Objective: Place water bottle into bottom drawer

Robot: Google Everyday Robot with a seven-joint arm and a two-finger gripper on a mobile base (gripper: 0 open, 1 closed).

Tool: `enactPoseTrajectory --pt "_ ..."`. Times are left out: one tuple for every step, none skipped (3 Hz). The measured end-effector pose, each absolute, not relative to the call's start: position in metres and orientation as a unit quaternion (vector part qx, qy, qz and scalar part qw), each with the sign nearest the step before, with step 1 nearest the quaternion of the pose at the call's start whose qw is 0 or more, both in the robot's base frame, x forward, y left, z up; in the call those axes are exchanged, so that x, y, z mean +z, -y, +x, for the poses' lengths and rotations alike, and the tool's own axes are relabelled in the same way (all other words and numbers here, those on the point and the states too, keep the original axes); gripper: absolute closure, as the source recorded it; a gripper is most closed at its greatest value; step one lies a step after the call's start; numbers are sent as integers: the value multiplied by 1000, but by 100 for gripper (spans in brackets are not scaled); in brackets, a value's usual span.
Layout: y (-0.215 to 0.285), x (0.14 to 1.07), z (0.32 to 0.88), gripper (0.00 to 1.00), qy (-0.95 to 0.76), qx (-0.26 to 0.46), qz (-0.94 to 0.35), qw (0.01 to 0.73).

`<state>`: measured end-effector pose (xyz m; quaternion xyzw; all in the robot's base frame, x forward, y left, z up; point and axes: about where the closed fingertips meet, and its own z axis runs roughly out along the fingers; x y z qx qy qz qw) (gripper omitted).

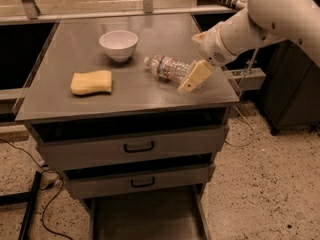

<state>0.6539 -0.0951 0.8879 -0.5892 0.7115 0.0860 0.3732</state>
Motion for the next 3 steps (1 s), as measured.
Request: enactPoseTrajectory --pt "94 875 663 0 -719 82 -586 365" --pt "93 864 669 0 -727 80 -582 354" --pt "92 856 673 0 -732 88 -584 340"
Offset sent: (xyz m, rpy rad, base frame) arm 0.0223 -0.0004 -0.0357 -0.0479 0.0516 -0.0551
